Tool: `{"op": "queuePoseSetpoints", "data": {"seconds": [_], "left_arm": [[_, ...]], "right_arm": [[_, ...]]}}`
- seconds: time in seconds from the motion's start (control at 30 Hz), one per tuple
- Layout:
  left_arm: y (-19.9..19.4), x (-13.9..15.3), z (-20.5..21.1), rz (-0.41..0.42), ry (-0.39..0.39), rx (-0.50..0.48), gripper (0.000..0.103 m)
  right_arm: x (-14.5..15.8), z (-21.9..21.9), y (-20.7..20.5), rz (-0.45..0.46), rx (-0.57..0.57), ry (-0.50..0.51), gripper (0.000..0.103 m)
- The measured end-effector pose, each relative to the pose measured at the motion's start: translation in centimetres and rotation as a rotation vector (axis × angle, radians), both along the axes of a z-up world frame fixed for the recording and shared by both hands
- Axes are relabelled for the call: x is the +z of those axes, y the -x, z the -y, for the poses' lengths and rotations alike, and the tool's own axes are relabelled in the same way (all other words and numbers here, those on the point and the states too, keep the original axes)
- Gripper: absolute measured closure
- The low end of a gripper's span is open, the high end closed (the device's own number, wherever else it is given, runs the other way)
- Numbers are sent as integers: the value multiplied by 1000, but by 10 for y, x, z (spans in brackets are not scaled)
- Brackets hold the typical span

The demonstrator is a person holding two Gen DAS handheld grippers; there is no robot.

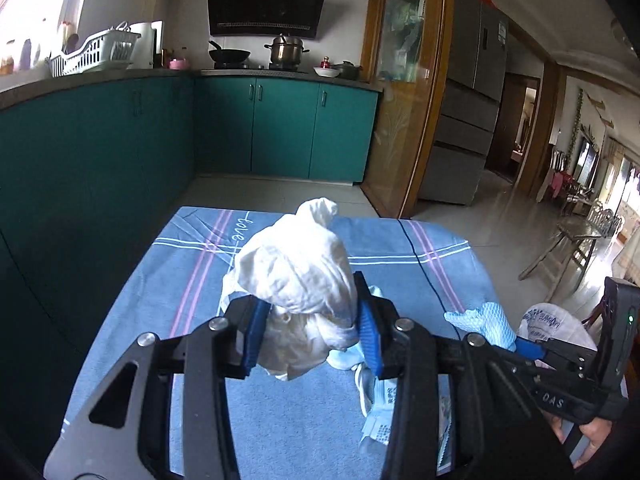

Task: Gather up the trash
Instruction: 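Grasp the white tissue bag with the left tool while the right tool grasps the blue cloth, then carry the tissue bag with the left tool while the right tool carries the blue cloth to the wastebasket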

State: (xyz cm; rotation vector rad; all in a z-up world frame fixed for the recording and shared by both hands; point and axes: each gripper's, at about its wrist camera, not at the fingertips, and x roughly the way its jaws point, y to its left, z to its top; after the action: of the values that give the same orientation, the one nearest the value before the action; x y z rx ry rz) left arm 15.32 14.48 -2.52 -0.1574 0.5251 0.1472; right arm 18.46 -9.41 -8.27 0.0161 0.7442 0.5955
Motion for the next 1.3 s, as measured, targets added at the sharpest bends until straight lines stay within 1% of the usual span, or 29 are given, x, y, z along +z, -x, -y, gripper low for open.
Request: {"op": "queuePoseSetpoints", "data": {"seconds": [0.13,0.27,0.43,0.53,0.77,0.87,1.0,1.1,1.2,1.27,1.3], "left_arm": [[6,-2,5,6,-6,-14,62],[17,0,8,45,-20,-18,62],[28,6,16,109,-27,-27,62],[30,8,20,127,-34,-34,62],[27,7,34,117,-43,-66,62],[25,8,40,107,-52,-50,62],[23,7,41,96,-17,-59,62],[19,5,52,86,-27,-80,61],[14,3,68,73,-34,-116,61],[15,3,78,83,-48,-127,61],[15,5,81,90,-56,-126,61]], "right_arm": [[-2,1,10,24,16,4,65],[4,4,15,49,20,-14,65],[20,22,21,113,-16,-68,65],[25,35,20,118,-39,-93,65],[26,58,16,108,-86,-126,65],[27,66,16,101,-93,-155,65],[27,74,18,110,-116,-153,65],[29,85,18,113,-141,-161,65],[34,105,18,126,-195,-161,65],[35,119,17,111,-219,-174,65],[34,122,16,94,-210,-183,65]]}}
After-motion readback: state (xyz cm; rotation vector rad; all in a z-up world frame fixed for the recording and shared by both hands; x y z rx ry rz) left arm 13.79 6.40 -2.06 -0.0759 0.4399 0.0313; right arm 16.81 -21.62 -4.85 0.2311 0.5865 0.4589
